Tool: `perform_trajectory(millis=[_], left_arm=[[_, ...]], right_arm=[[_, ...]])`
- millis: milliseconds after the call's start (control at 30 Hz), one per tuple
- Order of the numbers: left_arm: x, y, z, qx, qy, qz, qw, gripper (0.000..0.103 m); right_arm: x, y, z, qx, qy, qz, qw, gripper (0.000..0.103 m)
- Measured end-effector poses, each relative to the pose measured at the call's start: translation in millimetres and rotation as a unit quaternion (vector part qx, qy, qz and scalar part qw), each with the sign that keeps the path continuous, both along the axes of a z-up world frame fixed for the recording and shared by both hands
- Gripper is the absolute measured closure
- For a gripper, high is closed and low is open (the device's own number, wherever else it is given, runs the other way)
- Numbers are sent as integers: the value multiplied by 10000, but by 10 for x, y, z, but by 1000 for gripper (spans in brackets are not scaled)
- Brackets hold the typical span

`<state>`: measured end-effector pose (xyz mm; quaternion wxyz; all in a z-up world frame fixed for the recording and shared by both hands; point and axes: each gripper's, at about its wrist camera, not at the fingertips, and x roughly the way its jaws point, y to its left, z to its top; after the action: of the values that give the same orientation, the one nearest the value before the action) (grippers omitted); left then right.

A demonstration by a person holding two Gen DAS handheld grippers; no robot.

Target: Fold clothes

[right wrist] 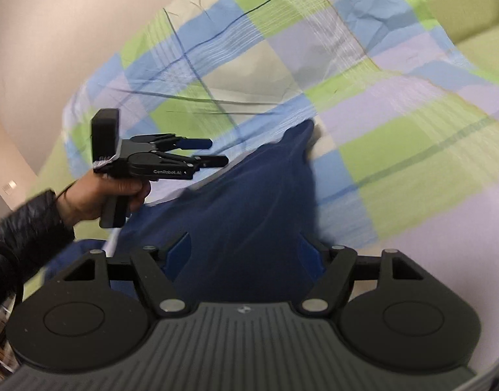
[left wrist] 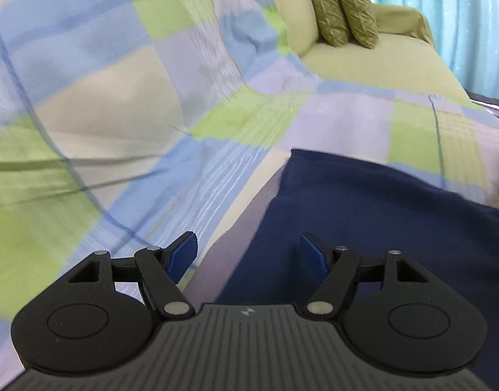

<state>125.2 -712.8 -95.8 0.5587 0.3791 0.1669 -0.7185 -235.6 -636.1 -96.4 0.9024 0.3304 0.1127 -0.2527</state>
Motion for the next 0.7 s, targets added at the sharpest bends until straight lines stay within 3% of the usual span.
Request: perform_trajectory(millis=[200, 267, 300, 333, 367, 400, 600, 700], left_arm=[[117, -290, -197, 692, 264, -749, 9944, 32], [74, -231, -187, 772, 244, -1069, 9910, 58], [30, -179, -173, 761, 150, -1250, 9891, 62], [-29, -115, -163, 703, -62, -1389, 9878, 72], [-94, -46, -156, 625, -321, -1509, 9860, 89], [-160, 23, -148, 547, -580, -1629, 9834, 94], [-381, 268, -108, 326, -1335, -1991, 9703, 99], [-542, 463, -114, 159, -1771, -2313, 9565, 100]], right_arm=[[63, -269, -123, -8, 163, -81, 9998, 35], [19, -277, -188, 73, 152, -119, 9998, 35], [-13, -276, -220, 126, 138, -172, 9997, 35], [-42, -279, -233, 153, 119, -211, 9996, 35], [-95, -261, -242, 185, 64, -284, 9994, 35], [-139, -241, -243, 218, 9, -352, 9991, 35], [-452, 132, -239, 481, -369, -559, 9966, 35], [-572, 375, -275, 464, -374, -538, 9968, 34]])
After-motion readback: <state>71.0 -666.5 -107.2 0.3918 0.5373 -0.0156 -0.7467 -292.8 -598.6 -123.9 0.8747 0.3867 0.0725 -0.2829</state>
